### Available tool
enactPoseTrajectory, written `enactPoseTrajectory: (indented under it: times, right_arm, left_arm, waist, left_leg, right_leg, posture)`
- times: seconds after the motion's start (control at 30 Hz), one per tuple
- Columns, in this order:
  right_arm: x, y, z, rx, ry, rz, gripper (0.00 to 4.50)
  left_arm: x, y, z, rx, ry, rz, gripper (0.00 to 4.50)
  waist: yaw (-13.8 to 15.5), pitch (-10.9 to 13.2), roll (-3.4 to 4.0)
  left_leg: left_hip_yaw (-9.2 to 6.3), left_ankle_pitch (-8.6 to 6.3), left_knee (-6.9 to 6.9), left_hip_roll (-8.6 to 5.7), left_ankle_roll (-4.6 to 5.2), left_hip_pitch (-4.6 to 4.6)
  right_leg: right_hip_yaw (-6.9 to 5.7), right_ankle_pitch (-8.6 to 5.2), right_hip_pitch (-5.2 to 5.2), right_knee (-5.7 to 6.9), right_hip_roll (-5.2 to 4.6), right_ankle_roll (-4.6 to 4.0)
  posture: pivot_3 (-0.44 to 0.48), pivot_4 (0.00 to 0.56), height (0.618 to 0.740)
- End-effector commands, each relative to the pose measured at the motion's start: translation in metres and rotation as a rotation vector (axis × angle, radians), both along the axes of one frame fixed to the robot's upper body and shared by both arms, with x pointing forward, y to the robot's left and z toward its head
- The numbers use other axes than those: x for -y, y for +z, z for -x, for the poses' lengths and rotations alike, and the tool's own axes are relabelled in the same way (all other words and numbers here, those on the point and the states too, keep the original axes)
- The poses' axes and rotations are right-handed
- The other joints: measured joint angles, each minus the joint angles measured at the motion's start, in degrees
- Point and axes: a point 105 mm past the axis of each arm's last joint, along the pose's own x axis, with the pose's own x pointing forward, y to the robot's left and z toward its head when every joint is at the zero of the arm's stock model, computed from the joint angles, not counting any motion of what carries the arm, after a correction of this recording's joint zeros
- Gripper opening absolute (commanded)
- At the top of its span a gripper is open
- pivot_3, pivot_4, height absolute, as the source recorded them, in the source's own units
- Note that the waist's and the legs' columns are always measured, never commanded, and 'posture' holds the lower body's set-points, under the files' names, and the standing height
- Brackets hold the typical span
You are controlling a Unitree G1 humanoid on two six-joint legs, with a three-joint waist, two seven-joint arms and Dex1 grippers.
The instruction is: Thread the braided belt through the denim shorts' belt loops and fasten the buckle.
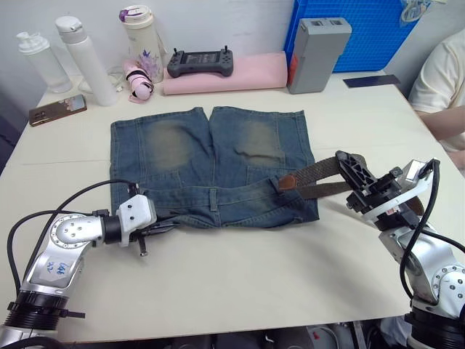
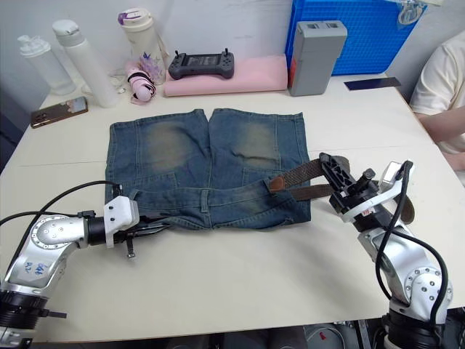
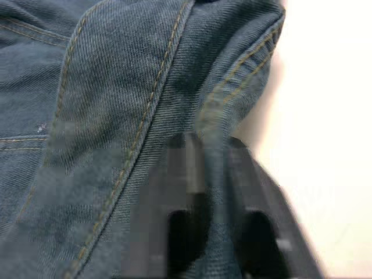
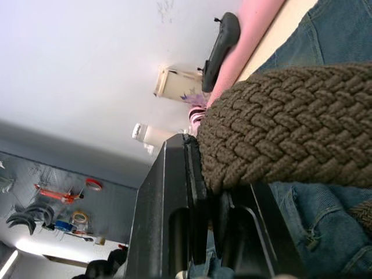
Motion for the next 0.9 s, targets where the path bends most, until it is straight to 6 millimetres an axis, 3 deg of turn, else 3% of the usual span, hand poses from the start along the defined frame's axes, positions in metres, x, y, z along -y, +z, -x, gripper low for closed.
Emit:
enactPoseTrajectory:
  times: [0.03, 0.13, 0.23, 0.37, 0.63, 0.9]
  right_arm:
    - [0.0, 0.006, 0.003, 0.021, 0.001, 0.009, 0.0]
    - [0.001, 0.004, 0.0, 0.012, -0.007, 0.028, 0.0]
    - [0.005, 0.001, -0.008, -0.007, -0.028, 0.052, 0.0]
    - [0.012, -0.007, -0.028, -0.051, -0.082, 0.133, 0.0]
    - [0.007, -0.025, -0.046, -0.114, -0.108, 0.288, 0.0]
    - [-0.008, -0.038, -0.045, -0.099, -0.096, 0.479, 0.0]
  left_arm:
    - [0.004, 0.023, 0.004, 0.038, -0.051, 0.034, 2.06]
    - [0.009, 0.037, 0.01, -0.005, -0.093, 0.119, 3.26]
    - [0.017, 0.06, 0.012, -0.063, -0.121, 0.266, 3.26]
    - [0.041, 0.078, 0.011, -0.12, -0.179, 0.439, 3.26]
    - [0.087, 0.066, -0.001, -0.096, -0.22, 0.473, 3.26]
    - [0.093, 0.067, -0.006, -0.057, -0.212, 0.46, 3.26]
  waist:
    - [0.0, 0.0, 0.01]
    - [0.0, 0.0, 0.01]
    - [0.0, 0.0, 0.01]
    - [-0.1, 0.0, 0.01]
    - [-0.3, 0.0, 0.01]
    - [-0.3, 0.0, 0.01]
  left_leg:
    - [0.0, 0.0, -0.02, 0.0, 0.0, 0.0]
    - [0.01, 0.0, -0.04, -0.01, 0.0, -0.01]
    - [-0.01, 0.0, -0.03, 0.0, 0.0, -0.02]
    - [-0.01, 0.0, 0.03, -0.02, 0.0, 0.0]
    - [0.18, 0.0, -0.02, -0.18, 0.0, -0.07]
    - [0.21, 0.01, 0.0, -0.25, -0.02, -0.06]
  right_leg:
    - [-0.02, 0.0, 0.0, -0.01, 0.0, 0.0]
    - [-0.05, 0.0, 0.0, -0.02, 0.01, 0.0]
    - [-0.04, 0.0, 0.0, -0.02, 0.01, 0.0]
    - [0.0, 0.01, 0.03, 0.01, 0.0, 0.01]
    - [-0.14, 0.01, 0.04, -0.05, 0.04, 0.01]
    - [-0.11, 0.01, 0.04, -0.05, 0.04, 0.01]
  posture:
    - [0.0, 0.15, 0.705]
    - [0.0, 0.15, 0.705]
    - [0.0, 0.15, 0.705]
    - [0.0, 0.15, 0.705]
    - [0.0, 0.15, 0.705]
    - [0.0, 0.15, 0.705]
